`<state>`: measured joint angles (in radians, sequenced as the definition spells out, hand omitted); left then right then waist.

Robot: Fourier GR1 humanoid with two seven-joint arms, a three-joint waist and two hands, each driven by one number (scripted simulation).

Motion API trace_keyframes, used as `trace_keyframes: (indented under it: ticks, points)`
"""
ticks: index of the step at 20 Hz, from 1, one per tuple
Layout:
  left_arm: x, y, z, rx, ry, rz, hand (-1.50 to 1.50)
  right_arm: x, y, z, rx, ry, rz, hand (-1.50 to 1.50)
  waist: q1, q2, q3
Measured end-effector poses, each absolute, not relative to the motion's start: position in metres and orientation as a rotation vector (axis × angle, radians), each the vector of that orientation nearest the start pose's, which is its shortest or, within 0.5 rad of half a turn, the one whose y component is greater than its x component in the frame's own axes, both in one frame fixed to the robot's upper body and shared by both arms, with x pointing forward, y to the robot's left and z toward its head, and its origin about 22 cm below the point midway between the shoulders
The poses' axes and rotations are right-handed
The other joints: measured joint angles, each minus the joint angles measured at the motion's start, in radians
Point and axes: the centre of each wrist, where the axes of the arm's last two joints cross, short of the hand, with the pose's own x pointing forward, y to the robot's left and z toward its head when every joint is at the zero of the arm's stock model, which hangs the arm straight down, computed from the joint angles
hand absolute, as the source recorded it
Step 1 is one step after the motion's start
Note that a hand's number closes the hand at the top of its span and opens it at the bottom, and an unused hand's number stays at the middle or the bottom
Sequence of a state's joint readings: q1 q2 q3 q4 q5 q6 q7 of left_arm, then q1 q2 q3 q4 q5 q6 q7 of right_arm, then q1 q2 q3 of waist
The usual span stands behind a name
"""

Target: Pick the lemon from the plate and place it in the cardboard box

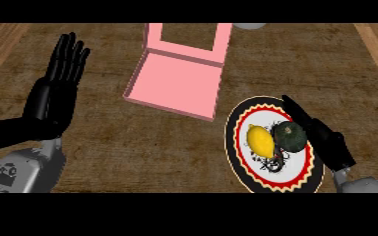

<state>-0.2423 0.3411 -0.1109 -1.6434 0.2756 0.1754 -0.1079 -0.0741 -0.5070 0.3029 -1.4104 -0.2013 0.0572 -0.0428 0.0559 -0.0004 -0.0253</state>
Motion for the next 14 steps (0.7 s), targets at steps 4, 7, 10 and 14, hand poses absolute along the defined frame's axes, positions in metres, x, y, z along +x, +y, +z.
trace_keyframes:
  ticks: [4, 7, 10, 14]
  points:
    - [0.282, 0.246, 0.083, 0.027, -1.863, -0.170, 0.00, 0.245, -0.266, 0.007, -0.030, -1.438, 0.474, -1.50, -0.041, -0.003, 0.014]
    - [0.279, 0.242, 0.069, 0.040, -1.774, -0.265, 0.00, 0.244, -0.244, 0.018, -0.023, -1.564, 0.324, -1.50, -0.084, -0.017, 0.031]
    - [0.276, 0.239, 0.056, 0.025, -1.691, -0.326, 0.00, 0.243, -0.265, 0.023, -0.306, -1.604, 0.568, -1.50, -0.098, -0.014, 0.022]
    - [0.274, 0.232, 0.047, 0.010, -1.628, -0.379, 0.00, 0.227, -0.268, 0.016, -0.585, -1.661, 0.814, -1.50, -0.103, -0.012, 0.022]
